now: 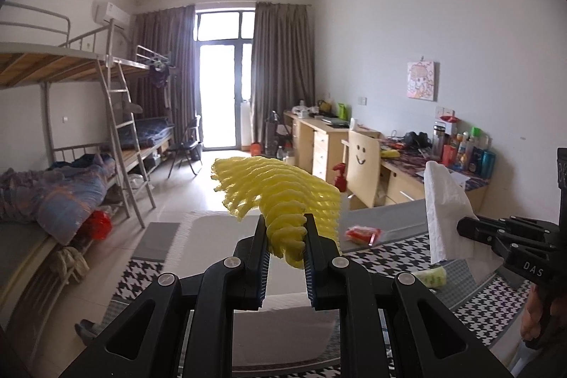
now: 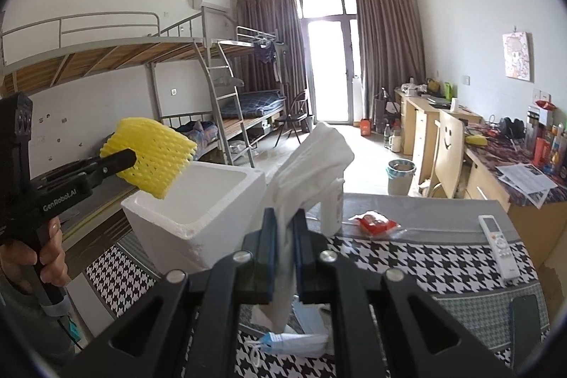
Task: Organize soft objects
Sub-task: 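Carry the yellow net and white tissue over the white foam box, then open the left tool to drop the yellow net into the foam box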
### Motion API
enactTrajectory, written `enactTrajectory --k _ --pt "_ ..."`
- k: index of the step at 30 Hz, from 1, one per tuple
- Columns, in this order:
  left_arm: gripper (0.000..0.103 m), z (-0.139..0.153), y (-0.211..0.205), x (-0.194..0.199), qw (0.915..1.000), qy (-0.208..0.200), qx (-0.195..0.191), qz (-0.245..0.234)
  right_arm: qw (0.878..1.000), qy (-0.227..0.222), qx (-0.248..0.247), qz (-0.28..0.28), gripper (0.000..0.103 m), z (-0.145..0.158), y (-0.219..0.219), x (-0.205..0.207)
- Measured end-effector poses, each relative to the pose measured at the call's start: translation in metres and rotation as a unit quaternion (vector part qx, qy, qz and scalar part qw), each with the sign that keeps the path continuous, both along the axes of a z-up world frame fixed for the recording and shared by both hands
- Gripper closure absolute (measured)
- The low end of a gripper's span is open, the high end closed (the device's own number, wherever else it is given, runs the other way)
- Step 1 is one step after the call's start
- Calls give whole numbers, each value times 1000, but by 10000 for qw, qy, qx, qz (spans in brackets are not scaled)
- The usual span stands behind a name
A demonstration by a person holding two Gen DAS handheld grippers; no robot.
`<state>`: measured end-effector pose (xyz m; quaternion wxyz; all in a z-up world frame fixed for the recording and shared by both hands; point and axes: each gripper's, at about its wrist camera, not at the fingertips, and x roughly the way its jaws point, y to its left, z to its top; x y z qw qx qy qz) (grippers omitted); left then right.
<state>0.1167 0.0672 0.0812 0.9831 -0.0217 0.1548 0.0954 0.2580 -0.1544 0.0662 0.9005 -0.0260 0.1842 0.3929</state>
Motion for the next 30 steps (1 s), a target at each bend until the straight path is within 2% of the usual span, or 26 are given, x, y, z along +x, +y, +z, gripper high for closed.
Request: enactTrajectory --k 15,30 --pt "85 -2 23 2 9989 116 -6 448 9986 3 10 537 91 2 43 -1" --pt "85 -11 37 28 9976 429 -130 520 9989 20 -22 478 91 2 49 0"
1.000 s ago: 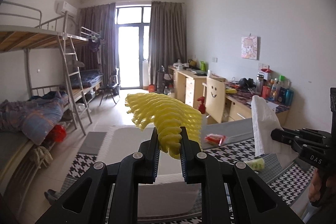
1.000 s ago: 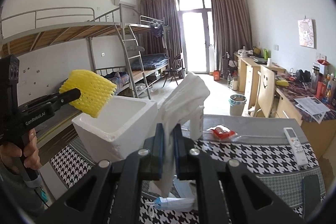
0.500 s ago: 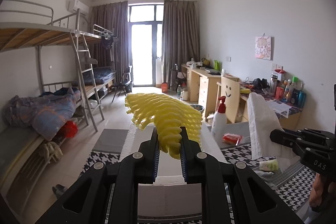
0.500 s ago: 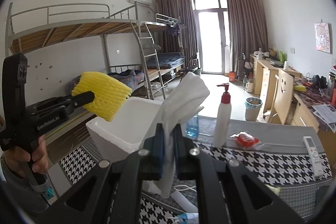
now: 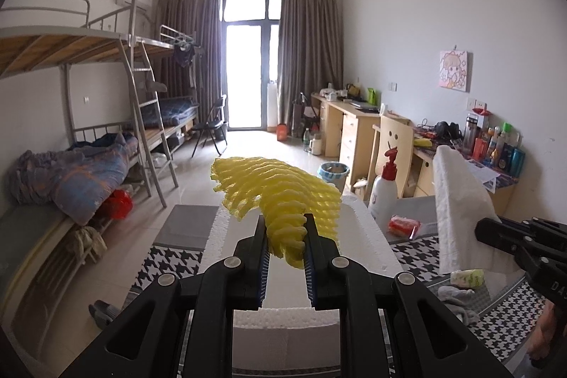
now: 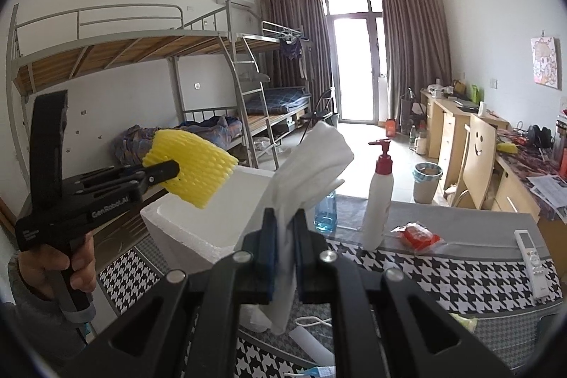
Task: Organize soft objects
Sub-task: 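Open the left tool to drop the yellow net into the foam box, then lower the white tissue into the foam box and open the right tool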
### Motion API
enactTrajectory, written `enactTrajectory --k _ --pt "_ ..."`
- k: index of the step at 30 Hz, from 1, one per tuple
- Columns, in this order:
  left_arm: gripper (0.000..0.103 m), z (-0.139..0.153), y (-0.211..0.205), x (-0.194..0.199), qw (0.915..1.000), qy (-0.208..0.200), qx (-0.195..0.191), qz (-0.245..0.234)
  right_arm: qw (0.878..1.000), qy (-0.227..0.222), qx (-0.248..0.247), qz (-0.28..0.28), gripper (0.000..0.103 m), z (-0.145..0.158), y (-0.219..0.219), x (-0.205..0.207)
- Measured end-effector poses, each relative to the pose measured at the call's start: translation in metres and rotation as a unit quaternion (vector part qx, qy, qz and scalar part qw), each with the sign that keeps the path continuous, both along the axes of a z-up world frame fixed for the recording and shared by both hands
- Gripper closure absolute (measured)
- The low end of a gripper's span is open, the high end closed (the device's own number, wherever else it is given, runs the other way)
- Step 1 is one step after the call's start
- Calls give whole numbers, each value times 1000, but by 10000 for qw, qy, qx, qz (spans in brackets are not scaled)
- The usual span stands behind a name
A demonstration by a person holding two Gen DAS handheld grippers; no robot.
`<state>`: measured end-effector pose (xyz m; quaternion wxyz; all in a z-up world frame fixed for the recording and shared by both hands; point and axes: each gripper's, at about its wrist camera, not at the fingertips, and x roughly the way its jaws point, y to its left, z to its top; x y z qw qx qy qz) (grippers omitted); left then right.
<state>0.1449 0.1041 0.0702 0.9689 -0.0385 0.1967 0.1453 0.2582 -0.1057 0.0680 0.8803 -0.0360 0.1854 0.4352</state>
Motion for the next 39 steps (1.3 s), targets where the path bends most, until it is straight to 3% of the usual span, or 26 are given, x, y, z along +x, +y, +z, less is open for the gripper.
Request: enactTrajectory --k 11,13,15,20,26,30,39 --pt "83 -11 10 18 9997 244 -66 42 9999 21 -96 -138 91 0 3 3" --pt "76 -11 12 18 9997 228 -76 48 9998 31 -116 -151 91 -1 4 4" --pt "56 -11 12 18 9997 214 -79 34 9998 37 -134 -169 91 0 6 4" --pt "24 -9 13 13 9998 125 -66 113 9997 22 -171 -180 91 0 8 4" --pt "6 -6 12 5 9998 -43 10 186 9997 -9 -181 -156 91 3 11 4" --pt "1 -2 11 -2 9996 -178 27 216 9997 -53 -212 -71 91 5 19 3" --pt "1 5 15 -24 9980 -358 172 490 9994 -143 -236 190 91 12 40 0"
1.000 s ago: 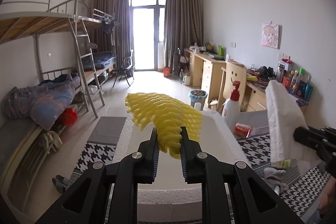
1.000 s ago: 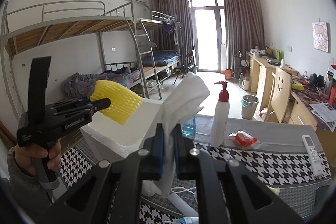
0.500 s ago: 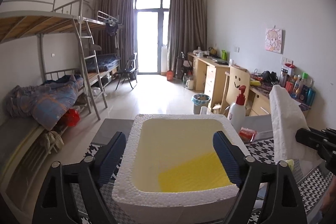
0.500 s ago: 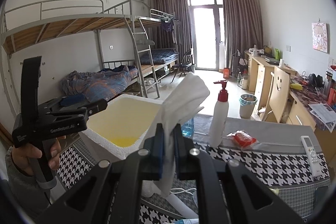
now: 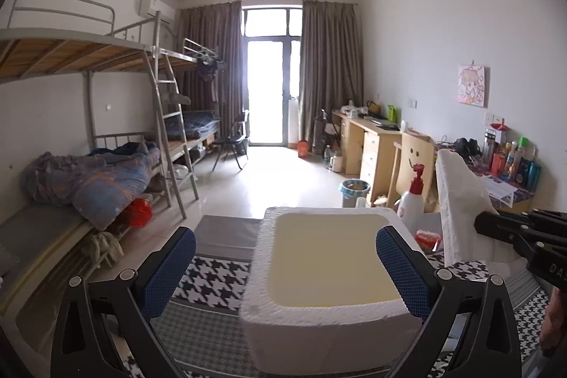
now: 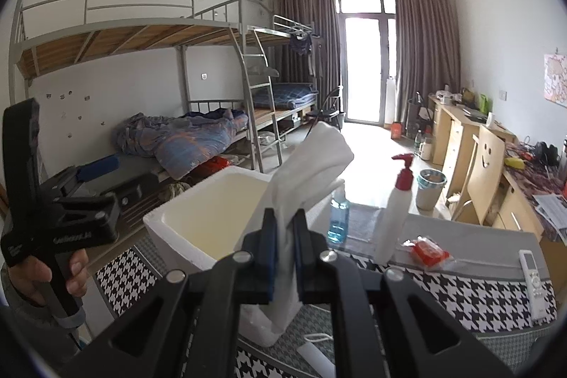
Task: Organize soft objects
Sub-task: 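Lower the white tissue into the foam box and open the right tool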
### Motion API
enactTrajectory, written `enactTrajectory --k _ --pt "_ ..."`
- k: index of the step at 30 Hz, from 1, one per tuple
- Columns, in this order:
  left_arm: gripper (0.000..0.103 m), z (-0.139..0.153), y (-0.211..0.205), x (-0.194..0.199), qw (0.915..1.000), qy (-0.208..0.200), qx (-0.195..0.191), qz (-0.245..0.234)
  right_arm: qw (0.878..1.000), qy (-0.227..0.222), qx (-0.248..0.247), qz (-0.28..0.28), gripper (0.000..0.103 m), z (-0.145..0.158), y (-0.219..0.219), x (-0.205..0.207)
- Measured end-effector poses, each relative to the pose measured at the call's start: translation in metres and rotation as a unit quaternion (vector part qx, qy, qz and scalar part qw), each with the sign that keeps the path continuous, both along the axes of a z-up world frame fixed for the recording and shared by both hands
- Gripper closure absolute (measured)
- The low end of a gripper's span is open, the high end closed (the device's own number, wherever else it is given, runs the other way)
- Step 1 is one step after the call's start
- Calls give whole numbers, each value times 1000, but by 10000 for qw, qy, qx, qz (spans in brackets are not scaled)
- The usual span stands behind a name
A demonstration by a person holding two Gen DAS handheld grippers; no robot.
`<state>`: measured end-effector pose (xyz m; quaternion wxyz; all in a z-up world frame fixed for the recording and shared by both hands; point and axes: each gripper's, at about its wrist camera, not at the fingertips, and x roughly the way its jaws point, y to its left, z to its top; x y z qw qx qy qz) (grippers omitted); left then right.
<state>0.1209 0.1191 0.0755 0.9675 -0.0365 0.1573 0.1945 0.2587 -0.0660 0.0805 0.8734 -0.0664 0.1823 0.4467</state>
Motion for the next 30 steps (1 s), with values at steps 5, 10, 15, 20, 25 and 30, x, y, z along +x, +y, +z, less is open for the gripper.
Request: enactTrajectory --k 5,10,15,20,25,30 --pt "1 -1 4 -10 9999 -12 33 166 9998 24 -38 198 91 -1 13 -1" --pt "1 -3 9 -23 9997 -63 63 237 9995 77 -79 295 91 -4 25 -1" --pt "1 -5 10 -29 9993 -65 176 311 9992 107 -112 356 91 -6 31 -1" --pt "1 -7 7 -32 9992 -69 229 328 9990 167 -154 374 91 -10 37 1" --pt "1 -12 12 -35 9989 -45 212 411 9987 180 -198 430 91 -10 46 1" --pt "1 -16 19 -42 9987 -83 104 490 9976 312 -300 534 75 -12 59 9"
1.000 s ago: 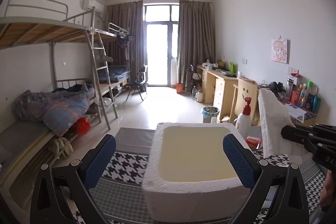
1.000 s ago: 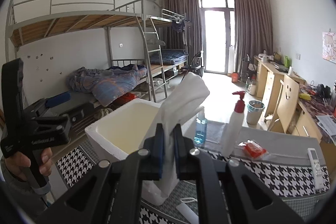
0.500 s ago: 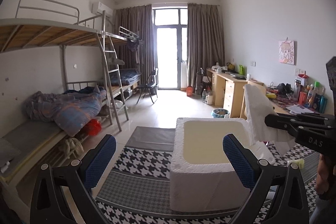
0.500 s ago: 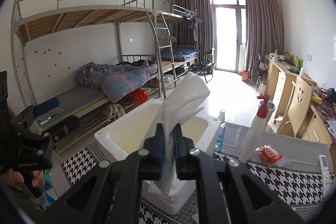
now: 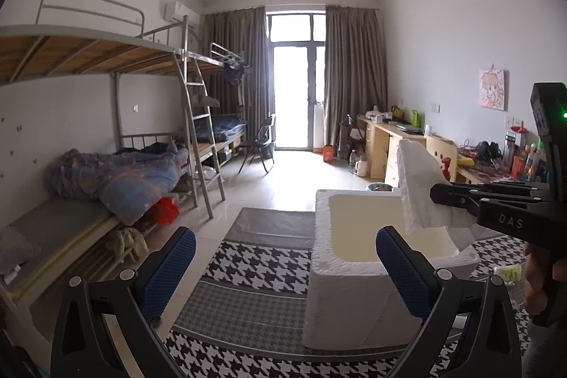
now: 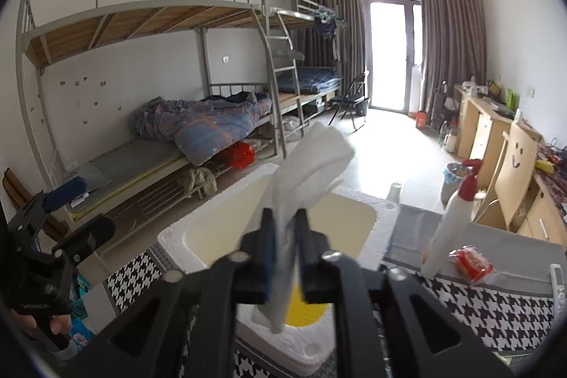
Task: Organize soft objects
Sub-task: 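Lower the white tissue into the foam box and open the right tool, then move both tools back from the foam box toward the table items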
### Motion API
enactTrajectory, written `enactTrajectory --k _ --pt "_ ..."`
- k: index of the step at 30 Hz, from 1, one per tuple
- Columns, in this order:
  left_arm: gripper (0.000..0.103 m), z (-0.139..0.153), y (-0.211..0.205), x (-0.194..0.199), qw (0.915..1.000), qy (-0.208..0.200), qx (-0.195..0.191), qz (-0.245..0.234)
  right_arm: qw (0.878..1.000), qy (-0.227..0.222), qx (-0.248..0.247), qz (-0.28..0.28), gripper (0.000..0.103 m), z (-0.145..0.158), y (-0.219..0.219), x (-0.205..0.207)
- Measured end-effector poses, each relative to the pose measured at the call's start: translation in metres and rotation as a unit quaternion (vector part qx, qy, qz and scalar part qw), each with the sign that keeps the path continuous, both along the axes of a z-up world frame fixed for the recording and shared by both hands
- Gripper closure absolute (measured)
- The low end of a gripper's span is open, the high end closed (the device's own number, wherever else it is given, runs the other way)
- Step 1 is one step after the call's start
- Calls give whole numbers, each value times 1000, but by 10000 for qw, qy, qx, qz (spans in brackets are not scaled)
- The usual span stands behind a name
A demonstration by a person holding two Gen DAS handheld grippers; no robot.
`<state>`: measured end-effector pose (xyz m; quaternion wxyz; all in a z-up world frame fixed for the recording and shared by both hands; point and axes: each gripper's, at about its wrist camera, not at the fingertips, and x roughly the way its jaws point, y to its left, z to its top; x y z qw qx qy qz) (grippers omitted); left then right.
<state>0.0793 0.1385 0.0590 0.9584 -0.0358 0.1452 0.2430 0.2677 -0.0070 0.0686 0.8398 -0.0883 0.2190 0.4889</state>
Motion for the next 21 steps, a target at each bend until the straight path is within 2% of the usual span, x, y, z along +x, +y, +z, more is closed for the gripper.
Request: enactTrajectory --k 1,2,4,15,17,21 --pt "1 -1 1 0 10000 3 -17 2 10000 6 -31 21 53 -1 2 1" --pt "1 -2 2 -1 10000 11 -22 2 10000 -52 -45 -21 40 -3 3 0" --pt "1 -1 4 -1 10000 21 -22 21 9999 -157 -43 -54 38 -4 3 -2" --pt "1 -1 9 4 9999 127 -92 41 9997 -207 -83 -68 37 1 -4 -4" --pt "1 -2 7 2 9999 78 -104 33 9997 -211 -66 -75 28 2 -7 -5" --pt "1 -1 0 0 9999 45 -129 -76 9998 -174 65 -125 18 6 -13 -5"
